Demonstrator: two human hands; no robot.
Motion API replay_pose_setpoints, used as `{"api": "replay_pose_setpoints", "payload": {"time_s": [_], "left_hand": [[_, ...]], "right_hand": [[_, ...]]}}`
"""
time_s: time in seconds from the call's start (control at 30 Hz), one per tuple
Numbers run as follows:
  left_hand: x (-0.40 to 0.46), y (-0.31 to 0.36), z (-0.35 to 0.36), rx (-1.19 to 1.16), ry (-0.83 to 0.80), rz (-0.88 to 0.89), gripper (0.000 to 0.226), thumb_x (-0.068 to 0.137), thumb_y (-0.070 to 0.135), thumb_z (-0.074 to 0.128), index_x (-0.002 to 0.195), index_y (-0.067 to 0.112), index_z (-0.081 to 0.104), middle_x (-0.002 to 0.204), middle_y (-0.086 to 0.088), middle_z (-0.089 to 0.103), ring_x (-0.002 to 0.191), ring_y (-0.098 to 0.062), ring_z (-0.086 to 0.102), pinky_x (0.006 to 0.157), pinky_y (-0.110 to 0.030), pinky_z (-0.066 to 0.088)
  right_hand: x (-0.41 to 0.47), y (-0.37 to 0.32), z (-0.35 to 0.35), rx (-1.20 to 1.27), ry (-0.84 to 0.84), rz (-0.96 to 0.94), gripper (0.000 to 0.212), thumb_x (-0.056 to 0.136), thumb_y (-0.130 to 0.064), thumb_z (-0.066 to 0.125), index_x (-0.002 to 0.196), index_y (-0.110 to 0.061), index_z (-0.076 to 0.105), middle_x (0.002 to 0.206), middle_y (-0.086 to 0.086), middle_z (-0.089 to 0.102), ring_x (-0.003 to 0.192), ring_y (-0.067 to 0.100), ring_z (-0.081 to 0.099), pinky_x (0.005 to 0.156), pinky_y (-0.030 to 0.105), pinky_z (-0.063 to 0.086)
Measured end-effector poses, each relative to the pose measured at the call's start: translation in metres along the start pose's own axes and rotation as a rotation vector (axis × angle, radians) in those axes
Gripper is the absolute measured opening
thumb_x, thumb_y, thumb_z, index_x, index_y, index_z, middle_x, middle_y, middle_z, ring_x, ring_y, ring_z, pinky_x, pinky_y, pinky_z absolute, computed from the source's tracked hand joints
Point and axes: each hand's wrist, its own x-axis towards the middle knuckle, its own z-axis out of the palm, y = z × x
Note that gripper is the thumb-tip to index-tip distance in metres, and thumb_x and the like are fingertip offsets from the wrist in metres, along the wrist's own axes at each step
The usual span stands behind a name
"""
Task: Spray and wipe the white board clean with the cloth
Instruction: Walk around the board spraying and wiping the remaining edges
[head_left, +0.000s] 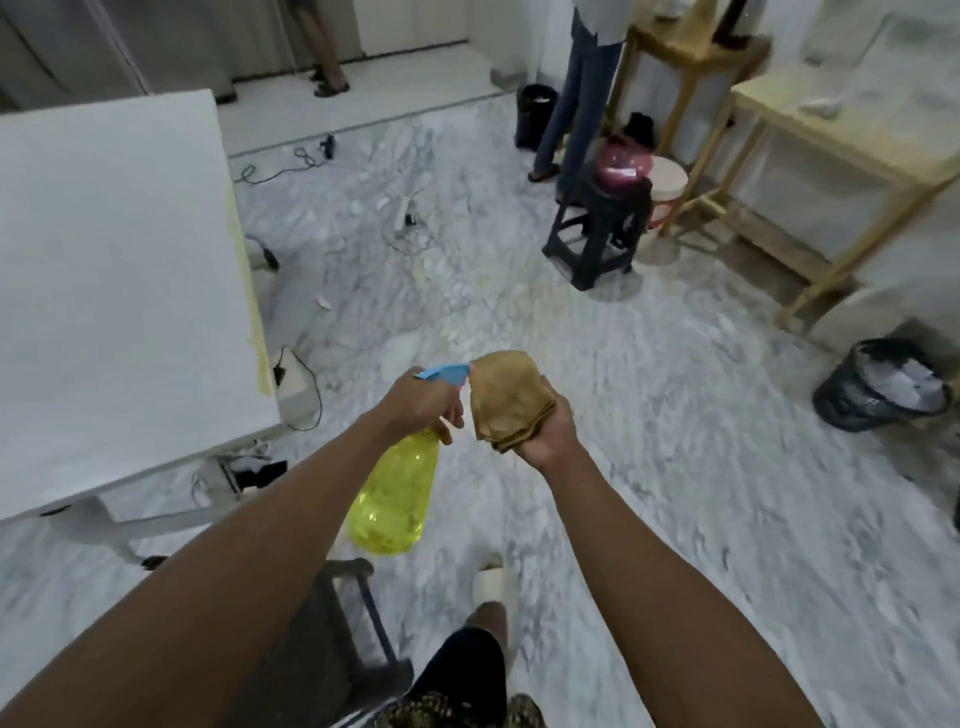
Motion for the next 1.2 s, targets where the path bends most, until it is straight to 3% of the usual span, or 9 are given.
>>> {"api": "replay_pose_setpoints", "payload": {"time_s": [0.13, 0.27, 0.47, 0.57, 0.7, 0.8, 0.97, 1.1, 1.2], "left_hand": [[0.071, 0.032, -0.030, -0.068, 0.072, 0.005, 0.026, 0.101, -0.002, 0.052, 0.115, -0.017, 0.068, 0.077, -0.020, 0.063, 0.053, -0.018, 0.066, 0.042, -0.029, 0.051], [0.149, 0.062, -0.070, -0.071, 0.137, 0.009, 0.034, 0.101, 0.000, 0.054, 0.126, -0.018, 0.065, 0.076, -0.020, 0.064, 0.057, -0.022, 0.066, 0.045, -0.030, 0.052], [0.231, 0.100, -0.133, -0.091, 0.220, -0.028, 0.033, 0.099, 0.002, 0.052, 0.120, -0.016, 0.069, 0.075, -0.020, 0.067, 0.065, -0.031, 0.067, 0.047, -0.033, 0.054], [0.268, 0.118, -0.168, -0.101, 0.274, -0.006, 0.024, 0.100, 0.004, 0.052, 0.106, 0.004, 0.075, 0.077, -0.021, 0.067, 0.061, -0.026, 0.067, 0.048, -0.033, 0.056], [0.327, 0.138, -0.221, -0.113, 0.350, 0.017, 0.032, 0.104, 0.005, 0.048, 0.120, 0.025, 0.068, 0.079, -0.020, 0.064, 0.058, -0.022, 0.064, 0.045, -0.031, 0.054], [0.382, 0.151, -0.269, -0.128, 0.426, -0.029, 0.024, 0.103, 0.010, 0.051, 0.119, 0.017, 0.068, 0.082, -0.022, 0.064, 0.061, -0.025, 0.064, 0.045, -0.032, 0.054], [0.456, 0.182, -0.344, -0.185, 0.530, -0.139, 0.029, 0.100, 0.004, 0.050, 0.121, 0.000, 0.070, 0.073, -0.014, 0.064, 0.062, -0.027, 0.064, 0.043, -0.029, 0.051], [0.495, 0.207, -0.411, -0.244, 0.579, -0.142, 0.042, 0.097, -0.003, 0.047, 0.129, 0.013, 0.069, 0.074, -0.017, 0.061, 0.063, -0.028, 0.063, 0.042, -0.028, 0.050], [0.527, 0.218, -0.465, -0.287, 0.592, -0.118, 0.041, 0.100, -0.004, 0.046, 0.129, 0.018, 0.066, 0.074, -0.015, 0.057, 0.061, -0.024, 0.060, 0.041, -0.025, 0.050]], "right_hand": [[0.078, -0.044, 0.039, -0.078, -0.041, 0.054, 0.052, 0.103, -0.043, 0.040, 0.132, -0.004, 0.057, 0.123, 0.019, 0.066, 0.112, 0.033, 0.061, 0.099, 0.047, 0.045], [0.163, -0.081, 0.083, -0.102, -0.062, 0.108, 0.053, 0.103, -0.043, 0.039, 0.135, -0.004, 0.056, 0.134, 0.018, 0.060, 0.117, 0.034, 0.058, 0.105, 0.047, 0.042], [0.272, -0.117, 0.152, -0.170, -0.082, 0.178, 0.054, 0.102, -0.044, 0.040, 0.135, -0.004, 0.056, 0.134, 0.018, 0.060, 0.117, 0.033, 0.058, 0.110, 0.047, 0.039], [0.331, -0.123, 0.194, -0.197, -0.116, 0.239, 0.055, 0.102, -0.044, 0.040, 0.136, -0.004, 0.055, 0.129, 0.019, 0.062, 0.115, 0.034, 0.059, 0.109, 0.047, 0.040], [0.420, -0.136, 0.255, -0.271, -0.175, 0.265, 0.056, 0.102, -0.045, 0.042, 0.140, -0.005, 0.052, 0.131, 0.018, 0.061, 0.117, 0.034, 0.059, 0.108, 0.047, 0.040], [0.494, -0.147, 0.305, -0.297, -0.259, 0.326, 0.057, 0.102, -0.045, 0.043, 0.144, -0.006, 0.048, 0.144, 0.017, 0.052, 0.131, 0.033, 0.051, 0.111, 0.047, 0.039], [0.598, -0.165, 0.390, -0.323, -0.350, 0.387, 0.056, 0.101, -0.046, 0.044, 0.139, -0.007, 0.052, 0.133, 0.019, 0.060, 0.117, 0.035, 0.059, 0.094, 0.049, 0.053], [0.665, -0.155, 0.458, -0.432, -0.330, 0.460, 0.055, 0.100, -0.045, 0.047, 0.139, -0.006, 0.053, 0.139, 0.017, 0.056, 0.133, 0.033, 0.049, 0.114, 0.049, 0.036], [0.714, -0.143, 0.505, -0.398, -0.349, 0.490, 0.053, 0.100, -0.045, 0.047, 0.133, -0.004, 0.058, 0.133, 0.018, 0.061, 0.123, 0.034, 0.057, 0.112, 0.049, 0.038]]}}
